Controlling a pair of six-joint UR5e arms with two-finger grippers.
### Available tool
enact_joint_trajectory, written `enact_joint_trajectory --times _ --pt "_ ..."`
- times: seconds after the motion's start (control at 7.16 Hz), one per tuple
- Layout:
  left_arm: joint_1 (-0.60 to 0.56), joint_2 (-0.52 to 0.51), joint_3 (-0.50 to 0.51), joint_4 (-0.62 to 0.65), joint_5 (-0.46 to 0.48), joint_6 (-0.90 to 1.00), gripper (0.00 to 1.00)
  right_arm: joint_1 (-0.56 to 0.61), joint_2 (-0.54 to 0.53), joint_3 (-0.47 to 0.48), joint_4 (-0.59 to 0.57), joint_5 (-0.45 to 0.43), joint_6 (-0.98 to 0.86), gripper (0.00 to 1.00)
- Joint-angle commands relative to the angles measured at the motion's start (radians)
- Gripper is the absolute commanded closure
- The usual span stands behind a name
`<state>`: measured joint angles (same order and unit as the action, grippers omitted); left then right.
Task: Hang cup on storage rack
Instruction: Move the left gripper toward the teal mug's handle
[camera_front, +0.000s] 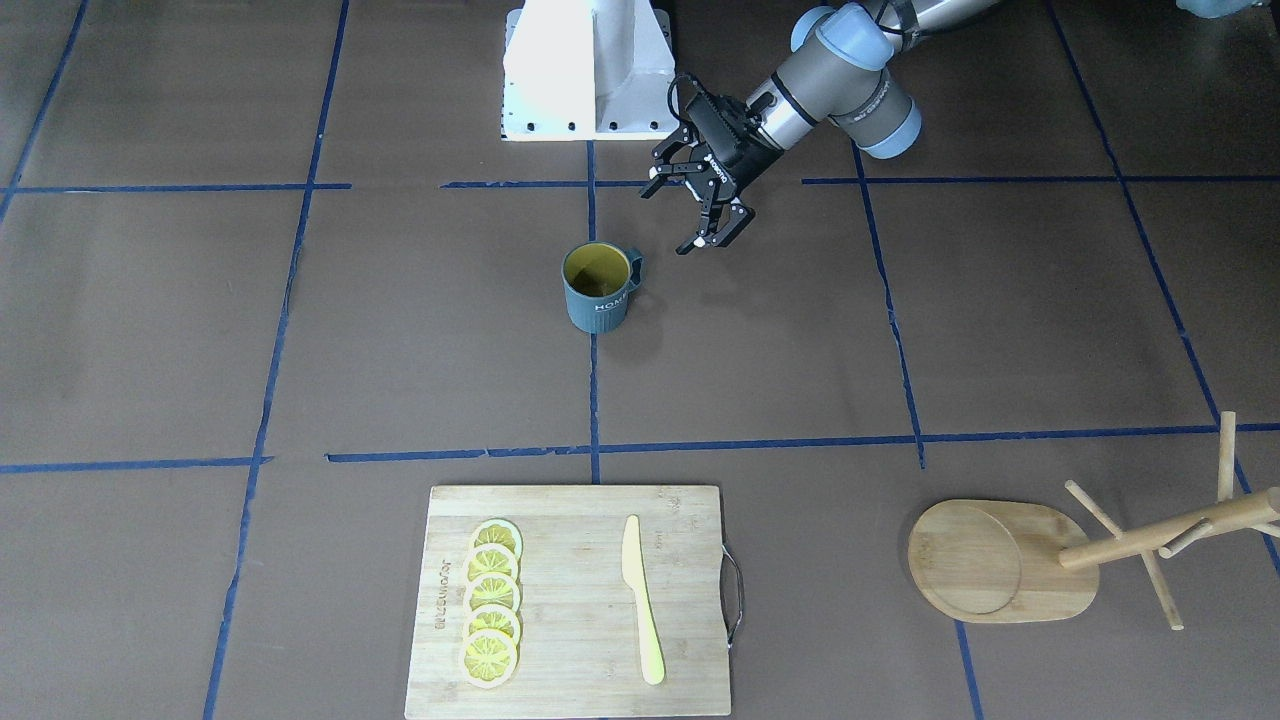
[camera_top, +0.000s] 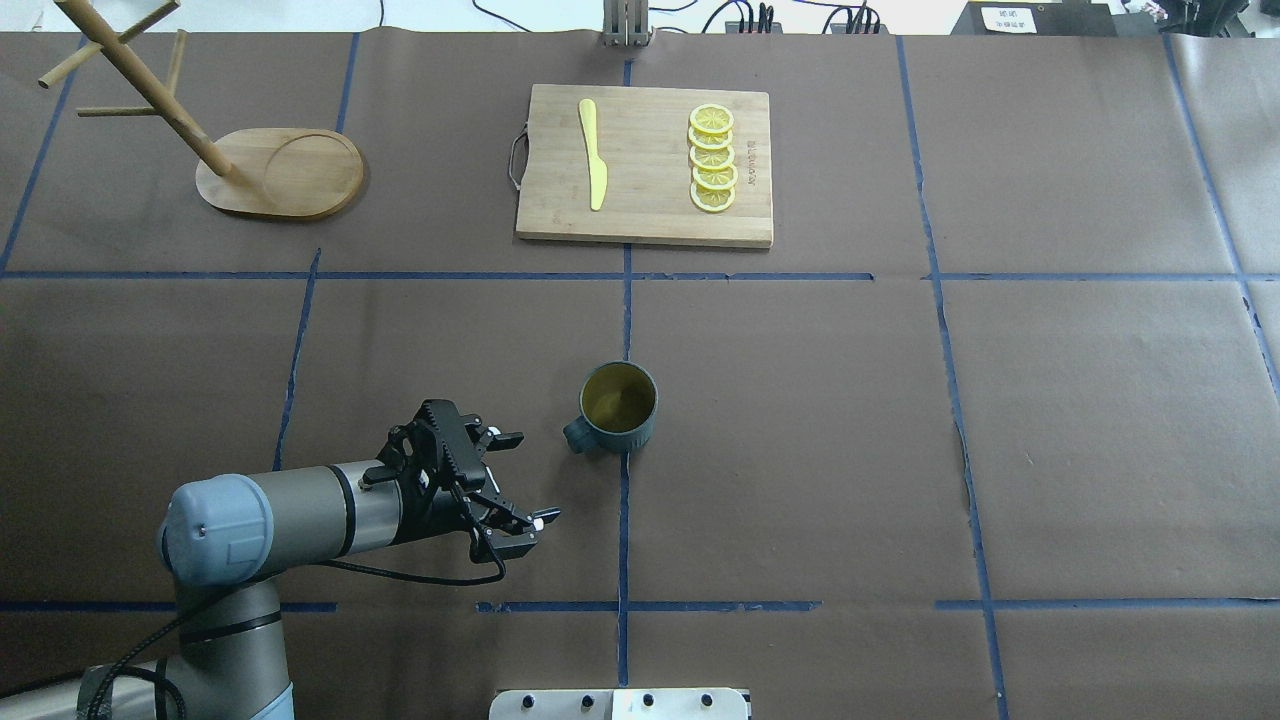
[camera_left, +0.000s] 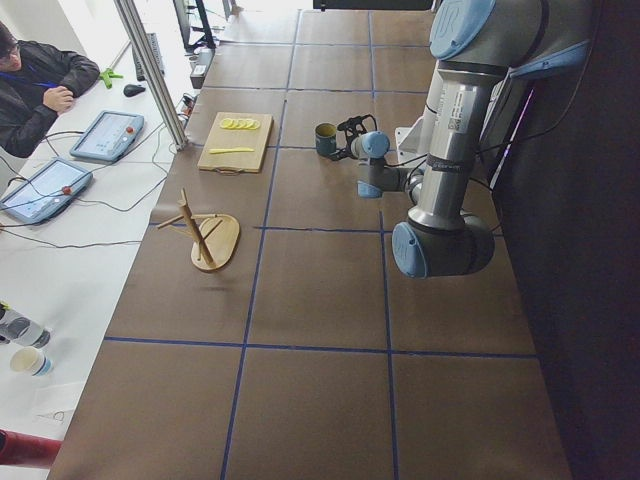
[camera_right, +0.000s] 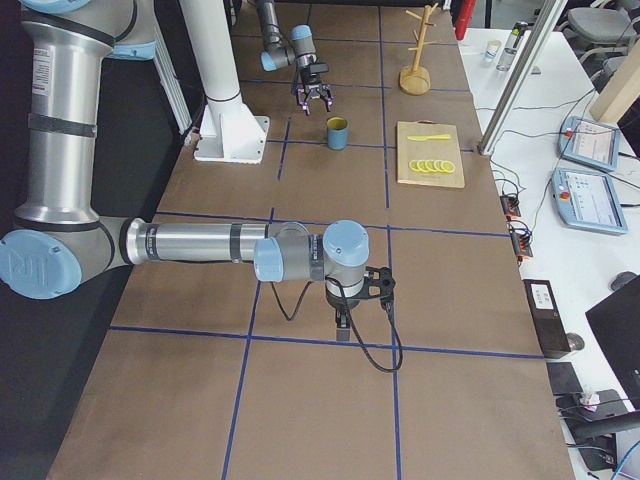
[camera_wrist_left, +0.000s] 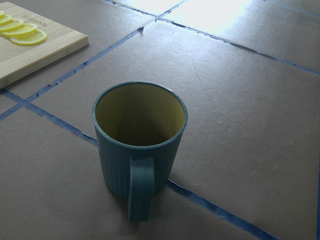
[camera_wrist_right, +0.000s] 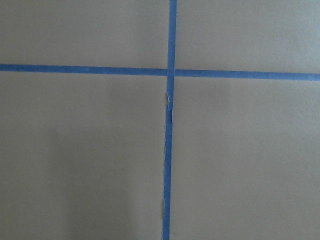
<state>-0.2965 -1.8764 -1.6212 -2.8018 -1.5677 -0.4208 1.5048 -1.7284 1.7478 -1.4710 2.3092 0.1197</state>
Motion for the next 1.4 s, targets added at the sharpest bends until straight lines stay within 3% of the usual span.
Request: enact_joint_trajectory --times 0.0,0.98,1.26 --pt "0.010 -0.068 0.110 -0.073 0.063 0.002 0.00 0.000 -0.007 0.006 0.008 0.002 0.012 0.00" --pt "0.013 -0.093 0.116 -0.071 0.066 0.007 0.03 0.000 -0.007 0.003 0.008 0.002 0.011 0.00" --pt "0.016 -0.095 0.122 -0.067 0.165 0.010 0.03 0.000 -0.007 0.003 0.008 0.002 0.009 0.00"
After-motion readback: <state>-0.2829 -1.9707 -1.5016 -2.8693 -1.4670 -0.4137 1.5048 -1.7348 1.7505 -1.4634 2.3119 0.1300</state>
